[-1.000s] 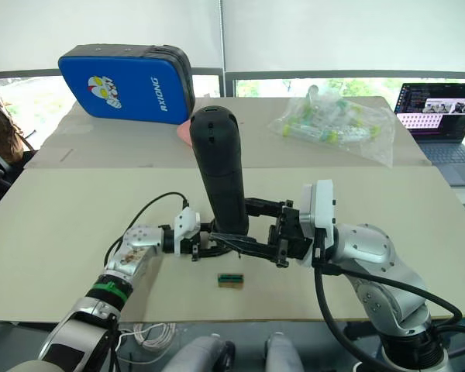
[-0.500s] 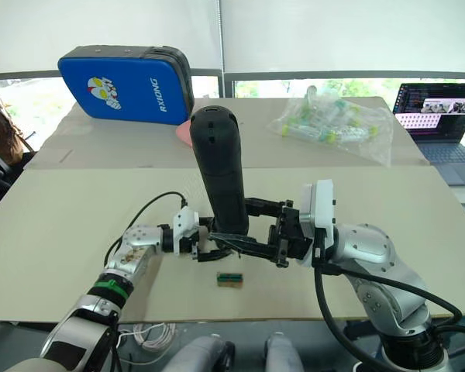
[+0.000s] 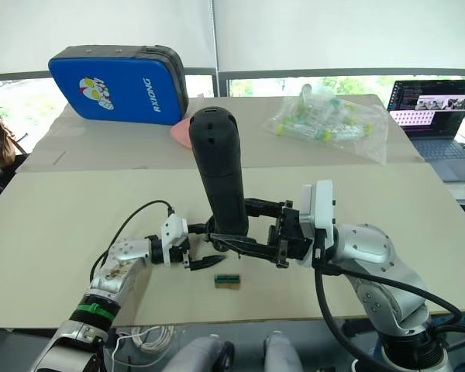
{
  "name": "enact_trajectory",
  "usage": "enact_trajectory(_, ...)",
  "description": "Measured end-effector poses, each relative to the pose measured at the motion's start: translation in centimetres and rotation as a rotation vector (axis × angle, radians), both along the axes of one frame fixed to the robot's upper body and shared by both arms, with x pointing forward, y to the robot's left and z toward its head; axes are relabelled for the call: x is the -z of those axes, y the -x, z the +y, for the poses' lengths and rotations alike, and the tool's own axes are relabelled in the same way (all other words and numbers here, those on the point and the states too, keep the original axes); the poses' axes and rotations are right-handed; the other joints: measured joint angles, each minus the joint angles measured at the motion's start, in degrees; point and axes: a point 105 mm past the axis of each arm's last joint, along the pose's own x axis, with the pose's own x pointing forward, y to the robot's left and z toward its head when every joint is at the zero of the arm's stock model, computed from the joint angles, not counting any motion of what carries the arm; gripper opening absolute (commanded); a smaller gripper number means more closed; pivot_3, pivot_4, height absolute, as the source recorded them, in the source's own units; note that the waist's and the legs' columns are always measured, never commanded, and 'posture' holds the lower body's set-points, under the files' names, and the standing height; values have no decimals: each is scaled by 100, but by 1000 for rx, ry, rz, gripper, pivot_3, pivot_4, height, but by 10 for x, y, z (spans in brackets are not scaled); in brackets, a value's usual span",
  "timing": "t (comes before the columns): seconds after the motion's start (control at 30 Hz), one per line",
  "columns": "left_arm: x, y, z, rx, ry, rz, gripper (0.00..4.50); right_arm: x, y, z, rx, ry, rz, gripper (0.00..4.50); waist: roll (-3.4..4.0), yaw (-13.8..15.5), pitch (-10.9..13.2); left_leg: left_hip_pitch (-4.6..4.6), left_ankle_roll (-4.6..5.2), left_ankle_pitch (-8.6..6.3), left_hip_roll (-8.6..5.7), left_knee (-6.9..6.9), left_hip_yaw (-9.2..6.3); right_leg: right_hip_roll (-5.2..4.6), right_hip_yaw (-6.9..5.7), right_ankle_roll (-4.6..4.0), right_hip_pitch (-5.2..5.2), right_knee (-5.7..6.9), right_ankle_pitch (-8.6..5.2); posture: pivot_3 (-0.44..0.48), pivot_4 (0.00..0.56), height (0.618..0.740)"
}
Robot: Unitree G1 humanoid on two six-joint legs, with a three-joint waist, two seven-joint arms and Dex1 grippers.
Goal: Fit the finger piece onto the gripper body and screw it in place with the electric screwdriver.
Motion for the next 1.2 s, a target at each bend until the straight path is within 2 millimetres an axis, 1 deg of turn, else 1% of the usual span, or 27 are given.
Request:
enact_trajectory(0.2,0,5,-9,-12,18,11,4458,0,0,0,2,-1,0,1945,0,56,0,0,0,0,0,1,0,-1,-1,0,0,1,0,0,150,740)
enact_trajectory(0.4,0,2,-13,-30,16,2,4458,0,-1,0,2,-5,0,1945,0,142,0,1,-1,0,-1,1,0,-1,-2,1,0,0,0,0,150,740)
enact_trajectory(0.63,1,-3,-16,-33,14,-3,4458,0,-1,0,4,-4,-1,1945,0,168,0,2,-5,2,-1,2,0,-2,-3,3,3,1,-1,0,150,740)
enact_trajectory(0.67,1,-4,-16,-34,14,-3,3952,0,-1,0,4,-4,-1,1945,0,168,0,2,-5,3,-1,3,0,-2,-3,4,4,1,-2,0,150,740)
enact_trajectory(0.7,1,-5,-17,-35,13,-4,3783,0,-1,0,4,-4,-1,1945,0,169,0,2,-5,3,-1,3,0,-3,-3,4,4,1,-2,0,150,740)
enact_trajectory(0.8,1,-6,-18,-43,6,-9,2441,0,-1,0,4,-4,-1,1945,0,173,0,3,-5,3,-1,3,0,-3,-4,4,5,1,-2,0,150,740)
enact_trajectory(0.83,2,-6,-19,-42,6,-9,2273,0,-1,0,4,-4,-1,1945,0,174,0,3,-5,3,-1,4,0,-3,-4,4,5,1,-2,0,150,740)
enact_trajectory(1.0,2,-6,-20,-38,2,-11,2278,-3,-1,1,1,-5,-13,1945,0,184,0,3,-5,3,-1,4,0,-3,-4,4,6,1,-2,0,150,740)
enact_trajectory(1.1,2,-6,-20,-37,0,-15,2278,-10,-2,4,-6,-14,-22,1945,0,184,0,3,-5,3,-1,4,0,-3,-4,4,6,1,-2,0,150,740)
enact_trajectory(1.2,2,-7,-20,-35,-2,-18,2278,-21,-4,9,-22,-36,-20,1945,0,183,0,3,-6,3,-1,4,0,-3,-4,3,4,2,-1,0,150,740)
